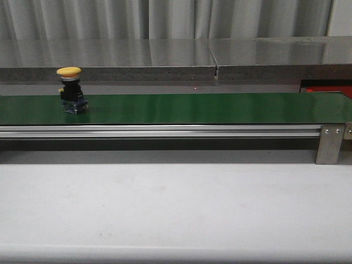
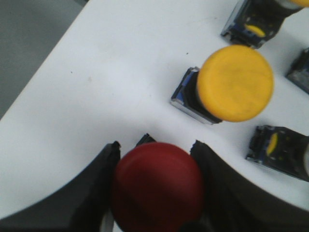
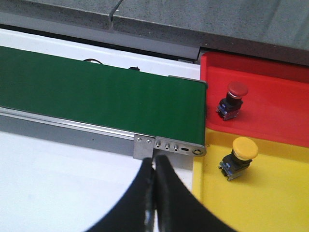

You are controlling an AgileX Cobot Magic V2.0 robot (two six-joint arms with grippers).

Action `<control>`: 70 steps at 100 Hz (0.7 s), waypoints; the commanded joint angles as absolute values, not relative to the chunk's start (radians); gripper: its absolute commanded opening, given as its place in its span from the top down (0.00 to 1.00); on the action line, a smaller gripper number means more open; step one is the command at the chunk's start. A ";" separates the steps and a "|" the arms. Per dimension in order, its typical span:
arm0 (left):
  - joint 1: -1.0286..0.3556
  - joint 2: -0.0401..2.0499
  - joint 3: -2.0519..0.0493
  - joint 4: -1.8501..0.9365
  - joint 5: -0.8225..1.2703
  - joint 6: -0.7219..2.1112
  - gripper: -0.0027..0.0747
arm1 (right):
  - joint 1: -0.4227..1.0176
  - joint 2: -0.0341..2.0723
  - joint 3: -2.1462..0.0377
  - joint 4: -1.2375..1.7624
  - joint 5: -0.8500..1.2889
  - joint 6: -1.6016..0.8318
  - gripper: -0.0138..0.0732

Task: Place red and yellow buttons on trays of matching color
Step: 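Grasp a red push-button from the pile with the left gripper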

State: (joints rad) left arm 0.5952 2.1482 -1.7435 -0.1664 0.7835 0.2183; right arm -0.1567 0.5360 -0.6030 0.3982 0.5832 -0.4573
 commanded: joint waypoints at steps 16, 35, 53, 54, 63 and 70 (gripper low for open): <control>0.531 1.940 -1.776 -0.223 0.818 0.218 0.99 | -0.155 0.537 -0.628 0.413 0.522 -0.466 0.98; 0.426 1.864 -1.776 -0.223 0.844 0.218 0.99 | -0.155 0.537 -0.628 0.413 0.522 -0.466 0.98; 0.318 1.854 -1.774 -0.223 0.848 0.218 0.99 | -0.155 0.537 -0.628 0.413 0.522 -0.466 0.98; 0.314 1.854 -1.774 -0.223 0.848 0.218 0.99 | -0.155 0.537 -0.628 0.413 0.522 -0.466 0.98; 0.278 1.858 -1.770 -0.221 0.848 0.218 0.99 | -0.155 0.537 -0.628 0.413 0.522 -0.466 0.98; 0.259 1.868 -1.767 -0.217 0.848 0.218 0.99 | -0.155 0.537 -0.628 0.413 0.522 -0.466 0.98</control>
State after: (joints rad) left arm 0.2810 1.9151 -1.7435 -0.2015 0.8923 0.2183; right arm -0.1567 0.5360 -0.6030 0.3982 0.5832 -0.4573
